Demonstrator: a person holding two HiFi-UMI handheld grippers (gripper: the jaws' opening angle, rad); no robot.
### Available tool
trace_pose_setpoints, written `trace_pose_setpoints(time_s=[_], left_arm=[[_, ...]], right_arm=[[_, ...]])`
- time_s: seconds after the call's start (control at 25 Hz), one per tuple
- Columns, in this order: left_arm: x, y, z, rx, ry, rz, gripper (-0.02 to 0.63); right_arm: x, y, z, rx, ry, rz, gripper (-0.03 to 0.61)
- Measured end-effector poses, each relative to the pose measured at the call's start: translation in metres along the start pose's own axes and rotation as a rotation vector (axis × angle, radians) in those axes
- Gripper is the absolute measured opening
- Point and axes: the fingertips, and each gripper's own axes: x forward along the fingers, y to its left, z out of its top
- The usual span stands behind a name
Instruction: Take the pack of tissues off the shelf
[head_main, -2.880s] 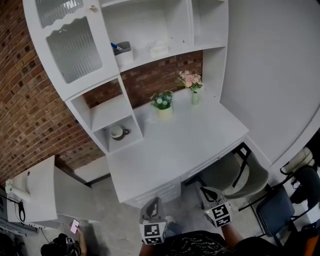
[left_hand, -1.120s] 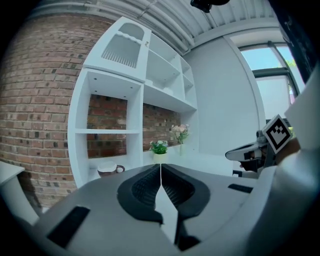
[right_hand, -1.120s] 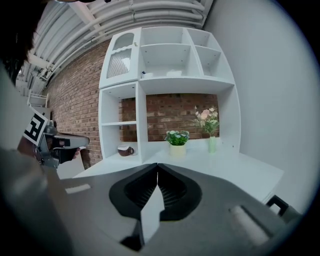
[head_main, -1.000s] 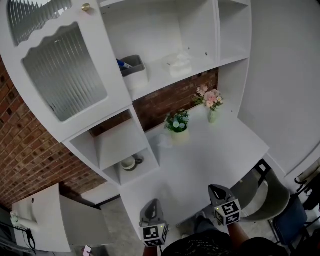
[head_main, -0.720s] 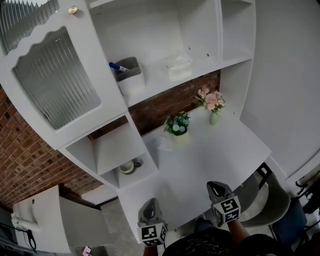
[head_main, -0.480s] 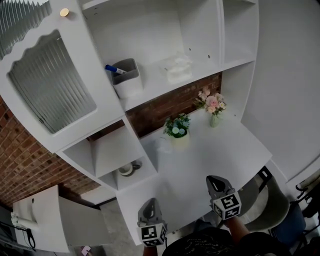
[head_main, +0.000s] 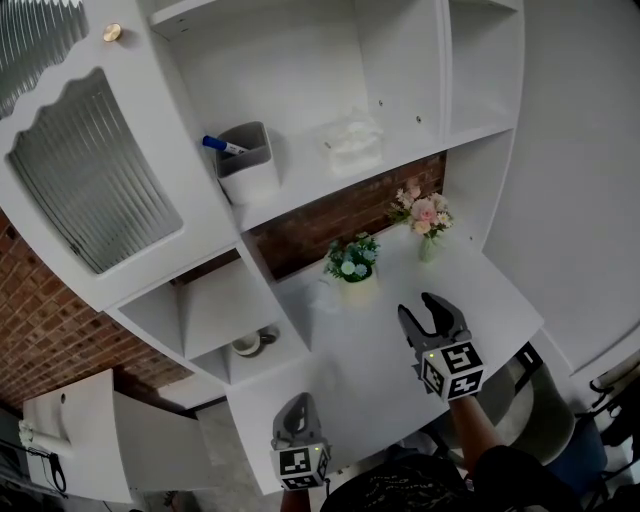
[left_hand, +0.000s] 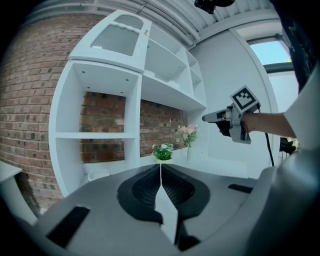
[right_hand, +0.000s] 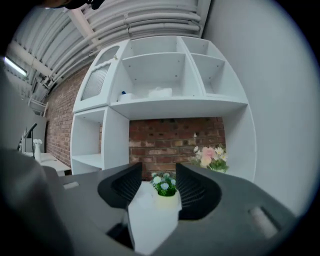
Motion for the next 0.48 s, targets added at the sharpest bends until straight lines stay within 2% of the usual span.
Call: trace_pose_setpoints(time_s=[0.08, 0.24, 0.48], left_arm=[[0.0, 0.0, 0.004, 0.0, -0.002, 0.005, 0.012], [0.004, -0.002, 0.004, 0.019, 0.006, 0.004, 0.012], [0.007, 0.006, 0.001, 0.006, 0.01, 0.035, 0.012]], right_arm=[[0.011, -0.002, 0.019, 0.003, -0.015, 0.002, 0.229], [0.03, -0.004, 0.05, -0.012, -0.032, 0.012, 0.258], [0.046, -0.003, 0.108, -0.029, -0.139, 0.013, 0.346]])
